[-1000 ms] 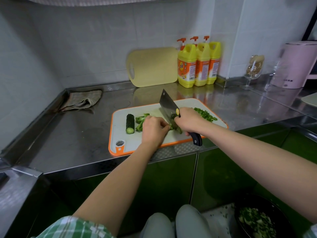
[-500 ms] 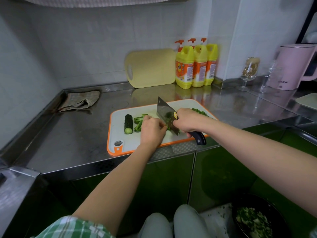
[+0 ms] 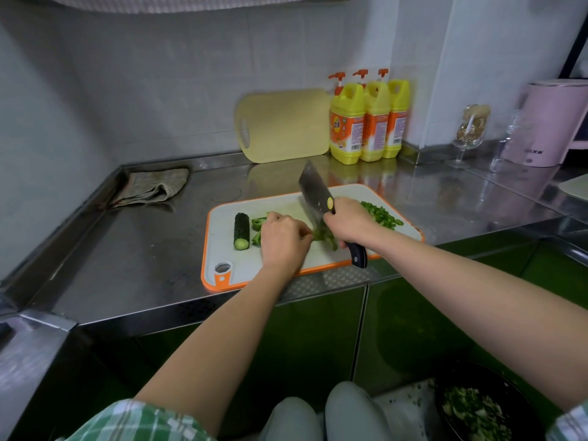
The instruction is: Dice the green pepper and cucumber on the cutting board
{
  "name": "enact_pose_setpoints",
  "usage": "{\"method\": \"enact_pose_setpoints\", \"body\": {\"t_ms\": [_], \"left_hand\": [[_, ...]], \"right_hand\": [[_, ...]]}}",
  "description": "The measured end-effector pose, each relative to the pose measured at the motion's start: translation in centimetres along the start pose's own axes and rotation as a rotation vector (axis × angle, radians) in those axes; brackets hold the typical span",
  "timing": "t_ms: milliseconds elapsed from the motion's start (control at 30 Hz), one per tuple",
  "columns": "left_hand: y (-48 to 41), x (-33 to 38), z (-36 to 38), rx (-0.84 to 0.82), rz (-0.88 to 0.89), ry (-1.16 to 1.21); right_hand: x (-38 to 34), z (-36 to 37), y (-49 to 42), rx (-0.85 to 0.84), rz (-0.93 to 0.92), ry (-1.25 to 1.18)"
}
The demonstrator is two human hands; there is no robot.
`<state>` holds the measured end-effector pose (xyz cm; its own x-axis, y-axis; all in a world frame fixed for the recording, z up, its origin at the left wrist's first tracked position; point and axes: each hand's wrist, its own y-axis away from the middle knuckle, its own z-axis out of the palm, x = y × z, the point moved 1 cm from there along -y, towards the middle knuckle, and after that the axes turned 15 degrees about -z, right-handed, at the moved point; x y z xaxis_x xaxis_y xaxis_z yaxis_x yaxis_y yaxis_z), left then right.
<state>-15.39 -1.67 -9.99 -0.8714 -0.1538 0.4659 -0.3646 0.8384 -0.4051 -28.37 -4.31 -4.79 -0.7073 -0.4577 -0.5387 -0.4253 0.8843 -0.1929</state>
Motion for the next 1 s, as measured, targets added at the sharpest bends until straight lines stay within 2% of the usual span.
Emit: {"method": "enact_pose_setpoints", "body": {"t_ms": [167,233,333,533,600,667,800,900,1000], "left_hand": [[-0.5,0.2,0.2,0.014,0.072,0.055],[-0.4,0.8,0.0,-0.036,0.23,0.07],[-0.2,1.6,0.2,-0.097,0.441,-0.056],[-0.6,2.1,0.6,-0.036,0.495,-0.096],[-0.9,2.3,0.3,0.019,0.437,-0.037],[-1.1,2.0,-0.4,0.11,0.294,0.022],[-1.8,0.2,-2.0,0.187,-0.033,0.021],[-1.6,-0.6,-2.3,0.15,-0.116,-0.007],[-1.2,-0.8,-1.8,0.085,-0.121,-0.014]], "right_hand": [[2.2,-3.1,0.0,0.146,0.02,-0.176],[3.1,-3.6,0.6,0.165,0.04,-0.223],[4.2,-3.5,1.6,0.15,0.067,-0.264],[5.0,-3.6,2.4,0.149,0.08,-0.313],[4.7,-4.0,2.5,0.163,0.06,-0.346],[4.1,-4.2,2.5,0.131,0.029,-0.34],[2.0,-3.0,2.9,-0.046,0.0,-0.3],[0.4,-1.3,3.0,-0.149,-0.015,-0.236],[0.2,-0.4,2.8,-0.176,0.022,-0.179]]}}
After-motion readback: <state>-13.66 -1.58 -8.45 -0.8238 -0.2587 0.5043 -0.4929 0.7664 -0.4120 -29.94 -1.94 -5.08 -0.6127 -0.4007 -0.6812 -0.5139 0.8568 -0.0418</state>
